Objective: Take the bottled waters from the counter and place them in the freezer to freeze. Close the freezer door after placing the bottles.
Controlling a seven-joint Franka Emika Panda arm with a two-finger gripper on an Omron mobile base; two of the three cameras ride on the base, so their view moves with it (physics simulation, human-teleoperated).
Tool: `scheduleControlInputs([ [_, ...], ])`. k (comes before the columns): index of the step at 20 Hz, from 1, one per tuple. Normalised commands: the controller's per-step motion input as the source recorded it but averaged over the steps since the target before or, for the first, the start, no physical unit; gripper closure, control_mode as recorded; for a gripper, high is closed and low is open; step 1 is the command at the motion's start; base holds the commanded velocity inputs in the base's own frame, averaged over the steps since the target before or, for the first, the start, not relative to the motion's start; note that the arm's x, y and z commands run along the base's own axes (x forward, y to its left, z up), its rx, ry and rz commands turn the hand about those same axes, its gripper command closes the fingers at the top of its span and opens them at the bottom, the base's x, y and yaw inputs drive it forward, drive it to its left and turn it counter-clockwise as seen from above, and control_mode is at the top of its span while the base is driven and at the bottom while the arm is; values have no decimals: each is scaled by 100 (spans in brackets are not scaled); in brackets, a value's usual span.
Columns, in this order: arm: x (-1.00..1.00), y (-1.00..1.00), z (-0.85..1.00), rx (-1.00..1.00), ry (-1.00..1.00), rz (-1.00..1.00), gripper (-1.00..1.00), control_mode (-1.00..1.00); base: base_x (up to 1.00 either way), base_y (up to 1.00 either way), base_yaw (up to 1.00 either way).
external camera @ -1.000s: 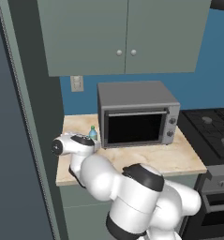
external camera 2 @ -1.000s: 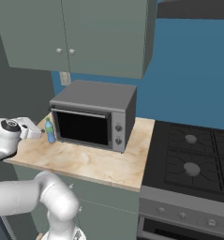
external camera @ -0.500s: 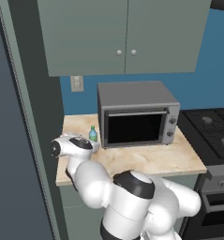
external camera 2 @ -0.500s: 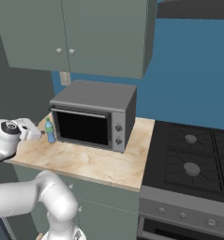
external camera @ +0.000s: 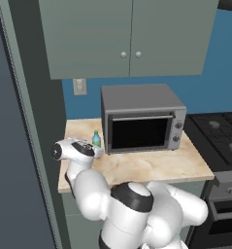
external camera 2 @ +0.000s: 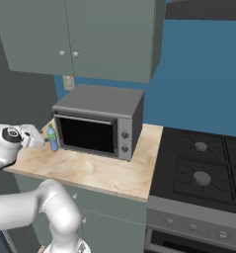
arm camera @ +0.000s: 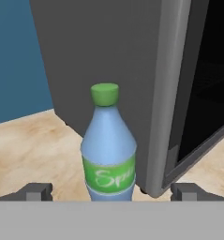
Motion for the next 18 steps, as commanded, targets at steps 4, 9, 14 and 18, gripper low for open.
scheduleControlInputs([
  [4, 12, -12, 0, 0, 10, -6, -100, -100, 0, 0, 0],
  [9, 13, -5, 0, 0, 5, -5, -100, -100, 0, 0, 0],
  [14, 10, 0, 0, 0, 1, -5, -100, -100, 0, 0, 0],
  [18, 10, -2, -1, 0, 1, -5, -100, -100, 0, 0, 0],
])
